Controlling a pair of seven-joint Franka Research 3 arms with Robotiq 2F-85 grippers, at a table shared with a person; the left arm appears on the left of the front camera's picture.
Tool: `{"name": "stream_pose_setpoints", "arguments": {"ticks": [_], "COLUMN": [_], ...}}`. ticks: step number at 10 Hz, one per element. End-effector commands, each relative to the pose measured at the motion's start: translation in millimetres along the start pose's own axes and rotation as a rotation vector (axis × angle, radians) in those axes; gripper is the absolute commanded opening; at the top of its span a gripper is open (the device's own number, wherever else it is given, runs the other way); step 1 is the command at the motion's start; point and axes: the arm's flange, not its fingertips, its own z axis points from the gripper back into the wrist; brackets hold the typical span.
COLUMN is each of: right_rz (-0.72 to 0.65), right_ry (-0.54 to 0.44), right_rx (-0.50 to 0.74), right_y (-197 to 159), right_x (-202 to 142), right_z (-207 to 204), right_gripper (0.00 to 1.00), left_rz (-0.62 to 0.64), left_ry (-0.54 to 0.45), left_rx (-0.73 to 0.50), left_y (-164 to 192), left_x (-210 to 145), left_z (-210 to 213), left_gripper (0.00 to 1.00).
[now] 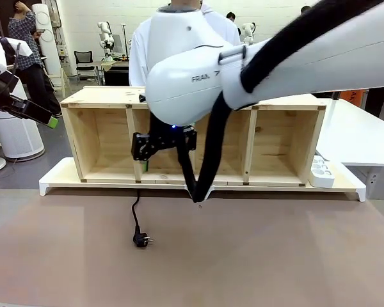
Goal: Perform cable management.
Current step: When the cord part of the Power Cable appears at the lower middle area of the table and stops, grasp the cord part of the Power Cable.
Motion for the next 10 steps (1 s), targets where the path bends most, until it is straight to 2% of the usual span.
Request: {"name": "stream_pose_setpoints", "arguments": {"ticks": [1,3,8,10], "right_rz": [-0.039,-0.078,-0.081,-0.100], "right_ry": [-0.024,-0.003,0.213,0.242], "right_rx": [0.018,0.009,0.047,0.050], "right_y": [28,41,58,60], "right_x": [23,39,39,50], "right_z": [-8,-30,-92,-106], "right_gripper": [1.00,1.00,1.00,1.00], "left_rz": [0.008,0.008,0.008,0.008], "left_ry": [-0.009,-0.009,-0.009,-0.009], "left_rx": [0.004,0.004,0.004,0.004], "left_y": [1,1,1,1], "left_x": [1,1,1,1], "left_z": [-2,-2,-2,-2], "left_gripper": [1.00,1.00,1.00,1.00]}}
